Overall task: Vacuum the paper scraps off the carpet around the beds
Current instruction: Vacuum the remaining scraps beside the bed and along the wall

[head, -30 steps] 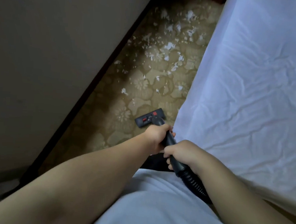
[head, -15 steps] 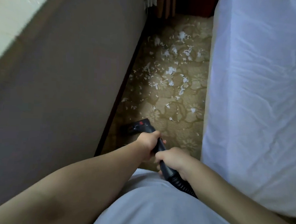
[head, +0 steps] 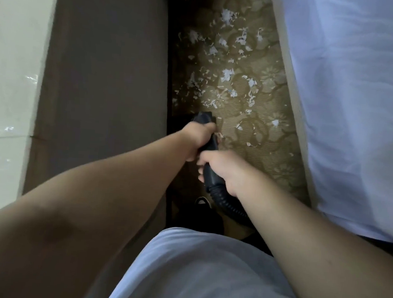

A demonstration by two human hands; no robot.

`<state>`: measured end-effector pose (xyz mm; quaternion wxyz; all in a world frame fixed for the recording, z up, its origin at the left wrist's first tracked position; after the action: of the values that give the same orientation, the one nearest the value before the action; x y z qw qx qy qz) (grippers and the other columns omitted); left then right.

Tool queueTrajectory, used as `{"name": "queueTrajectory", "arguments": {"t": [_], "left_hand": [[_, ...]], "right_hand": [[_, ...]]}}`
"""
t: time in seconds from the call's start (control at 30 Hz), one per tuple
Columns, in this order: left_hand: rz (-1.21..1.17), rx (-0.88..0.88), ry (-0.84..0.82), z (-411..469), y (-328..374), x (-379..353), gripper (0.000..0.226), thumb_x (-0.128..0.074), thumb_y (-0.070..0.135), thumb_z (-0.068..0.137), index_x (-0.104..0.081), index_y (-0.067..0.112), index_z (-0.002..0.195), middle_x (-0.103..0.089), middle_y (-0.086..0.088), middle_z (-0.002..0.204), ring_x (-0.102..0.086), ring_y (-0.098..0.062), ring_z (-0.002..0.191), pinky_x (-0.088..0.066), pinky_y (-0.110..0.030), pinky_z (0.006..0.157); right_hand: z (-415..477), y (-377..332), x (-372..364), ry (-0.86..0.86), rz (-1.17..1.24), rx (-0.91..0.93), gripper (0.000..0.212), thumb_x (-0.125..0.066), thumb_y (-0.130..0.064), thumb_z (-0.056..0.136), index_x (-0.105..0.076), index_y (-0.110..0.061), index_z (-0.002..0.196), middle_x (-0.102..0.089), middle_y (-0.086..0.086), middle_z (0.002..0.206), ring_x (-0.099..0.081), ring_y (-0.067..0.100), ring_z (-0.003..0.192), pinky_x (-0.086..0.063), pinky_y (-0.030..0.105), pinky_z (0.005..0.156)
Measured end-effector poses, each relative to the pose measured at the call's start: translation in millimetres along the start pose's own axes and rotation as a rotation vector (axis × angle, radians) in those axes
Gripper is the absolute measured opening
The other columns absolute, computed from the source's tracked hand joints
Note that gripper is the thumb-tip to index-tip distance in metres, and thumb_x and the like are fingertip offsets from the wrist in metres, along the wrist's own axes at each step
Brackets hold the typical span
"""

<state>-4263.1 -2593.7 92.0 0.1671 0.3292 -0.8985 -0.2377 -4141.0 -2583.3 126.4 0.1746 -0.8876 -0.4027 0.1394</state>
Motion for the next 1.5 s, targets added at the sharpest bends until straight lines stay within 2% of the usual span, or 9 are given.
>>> {"name": "queueTrajectory", "arguments": {"t": [0.13,0.3,0.47,0.6,0.9,1.07,1.27,1.4,1.5], "left_hand": [[0.118,-0.043,-0.045,-6.4,19.3,-1.9,0.017,-0.065,0.021,0.094,-0.064,0.004,0.098,-0.064,-0.003,0.057,-0.06,-0.019,0.049,-0.051,-0.026,0.052],[0.054,-0.041,-0.122,-20.4,-0.3,-39.6,0.012,-0.062,0.017,0.097,-0.06,0.006,0.093,-0.062,-0.008,0.069,-0.057,-0.023,0.059,-0.051,-0.037,0.067],[-0.004,0.031,-0.19,-41.2,-38.5,-114.4,0.015,-0.067,0.018,0.094,-0.06,0.005,0.091,-0.064,-0.011,0.07,-0.061,-0.027,0.064,-0.055,-0.043,0.071],[-0.026,0.106,-0.273,-60.5,-72.4,-179.3,0.019,-0.066,0.018,0.094,-0.06,0.002,0.087,-0.066,-0.012,0.069,-0.061,-0.028,0.062,-0.054,-0.041,0.066],[0.064,0.249,-0.396,-119.6,-127.8,-305.4,0.024,-0.067,0.021,0.096,-0.059,-0.001,0.093,-0.064,-0.009,0.068,-0.062,-0.024,0.062,-0.052,-0.035,0.061],[0.11,0.301,-0.459,-145.1,-152.8,-359.7,0.031,-0.07,0.023,0.094,-0.059,-0.004,0.104,-0.066,-0.012,0.078,-0.065,-0.027,0.072,-0.055,-0.041,0.069],[0.183,0.283,-0.482,-148.4,-156.8,-381.6,0.026,-0.069,0.022,0.095,-0.061,-0.002,0.097,-0.066,-0.011,0.075,-0.064,-0.029,0.08,-0.053,-0.046,0.086],[0.202,0.218,-0.469,-130.6,-127.9,-378.7,0.022,-0.069,0.021,0.094,-0.062,0.0,0.09,-0.069,-0.011,0.076,-0.066,-0.031,0.085,-0.054,-0.052,0.094],[0.194,0.187,-0.457,-107.8,-96.2,-369.0,0.023,-0.07,0.02,0.093,-0.061,-0.001,0.098,-0.067,-0.015,0.09,-0.068,-0.031,0.086,-0.057,-0.047,0.083]], "right_hand": [[-1.3,1.4,-15.6,-0.075,0.18,-0.029,0.017,-0.066,-0.003,0.09,-0.073,-0.008,0.075,-0.068,0.007,0.067,-0.068,0.023,0.067,-0.054,0.025,0.053],[-17.0,25.6,19.0,-0.039,0.122,-0.027,0.006,-0.066,-0.004,0.088,-0.069,-0.004,0.094,-0.072,0.009,0.078,-0.076,0.026,0.076,-0.06,0.04,0.073],[-42.0,62.2,93.7,0.063,-0.005,-0.02,0.006,-0.065,-0.004,0.084,-0.069,-0.001,0.082,-0.067,0.008,0.058,-0.067,0.02,0.049,-0.052,0.028,0.055],[-70.9,95.6,151.8,0.1,-0.028,-0.064,0.009,-0.067,-0.006,0.082,-0.073,0.001,0.083,-0.072,0.012,0.067,-0.072,0.026,0.065,-0.055,0.036,0.067],[-133.7,165.1,254.7,0.147,0.099,-0.175,0.011,-0.068,-0.006,0.083,-0.072,0.004,0.079,-0.07,0.018,0.071,-0.068,0.031,0.064,-0.052,0.034,0.058],[-164.9,197.6,295.0,0.162,0.201,-0.201,0.011,-0.066,-0.003,0.086,-0.068,0.006,0.08,-0.067,0.021,0.071,-0.065,0.029,0.053,-0.049,0.028,0.051],[-167.7,214.4,308.6,0.206,0.286,-0.201,0.018,-0.067,-0.001,0.082,-0.07,0.002,0.064,-0.067,0.021,0.07,-0.065,0.033,0.063,-0.052,0.039,0.065],[-156.4,189.9,312.0,0.219,0.255,-0.166,0.012,-0.067,-0.003,0.086,-0.069,0.007,0.08,-0.068,0.019,0.068,-0.066,0.028,0.054,-0.052,0.033,0.055],[-137.9,156.7,311.0,0.217,0.197,-0.126,0.016,-0.068,-0.007,0.086,-0.07,0.009,0.088,-0.07,0.021,0.072,-0.069,0.03,0.06,-0.053,0.036,0.057]]}}
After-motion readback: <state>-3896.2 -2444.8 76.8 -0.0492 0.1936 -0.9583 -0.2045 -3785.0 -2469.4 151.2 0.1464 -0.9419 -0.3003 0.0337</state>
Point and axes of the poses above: each hand's wrist, its own z-axis towards the middle knuckle, its own x-axis out of the back of the hand, y = z × x, the point moved 9 cm from there along z, towards the middle knuckle
